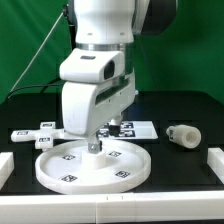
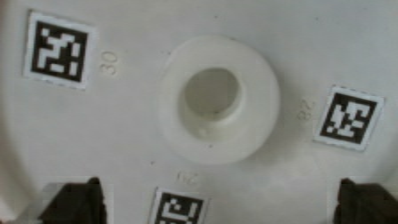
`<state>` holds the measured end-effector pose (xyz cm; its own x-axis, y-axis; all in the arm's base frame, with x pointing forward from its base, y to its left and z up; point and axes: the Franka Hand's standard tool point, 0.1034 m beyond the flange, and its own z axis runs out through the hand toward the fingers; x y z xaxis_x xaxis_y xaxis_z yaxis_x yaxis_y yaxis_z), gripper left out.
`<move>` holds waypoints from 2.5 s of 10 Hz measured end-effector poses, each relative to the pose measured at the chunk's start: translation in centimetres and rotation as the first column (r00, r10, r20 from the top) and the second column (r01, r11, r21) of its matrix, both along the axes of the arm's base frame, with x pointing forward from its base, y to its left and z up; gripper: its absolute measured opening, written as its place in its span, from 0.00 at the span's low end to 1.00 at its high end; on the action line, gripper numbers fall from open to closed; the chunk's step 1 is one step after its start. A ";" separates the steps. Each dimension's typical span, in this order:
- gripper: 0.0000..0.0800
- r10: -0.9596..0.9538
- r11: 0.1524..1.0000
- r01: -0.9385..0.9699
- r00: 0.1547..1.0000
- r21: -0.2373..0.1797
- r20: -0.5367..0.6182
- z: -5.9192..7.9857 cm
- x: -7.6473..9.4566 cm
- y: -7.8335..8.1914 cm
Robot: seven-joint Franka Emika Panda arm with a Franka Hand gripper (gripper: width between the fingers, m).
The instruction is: Assemble round table
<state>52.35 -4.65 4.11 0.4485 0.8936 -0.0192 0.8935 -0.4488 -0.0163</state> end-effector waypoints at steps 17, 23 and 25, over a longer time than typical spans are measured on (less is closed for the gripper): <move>0.51 -0.028 0.999 0.029 0.999 0.024 -0.018 -3.1 -0.7 1.3; 0.51 -0.069 0.997 0.069 0.998 0.026 0.009 -3.0 1.2 7.2; 0.51 -0.073 0.997 0.073 0.997 0.028 0.020 -3.0 2.2 8.1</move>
Offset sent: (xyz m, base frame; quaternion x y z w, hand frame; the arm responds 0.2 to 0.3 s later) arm 0.0031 -0.0160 -0.0154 -0.0026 0.0191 -0.0196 0.9996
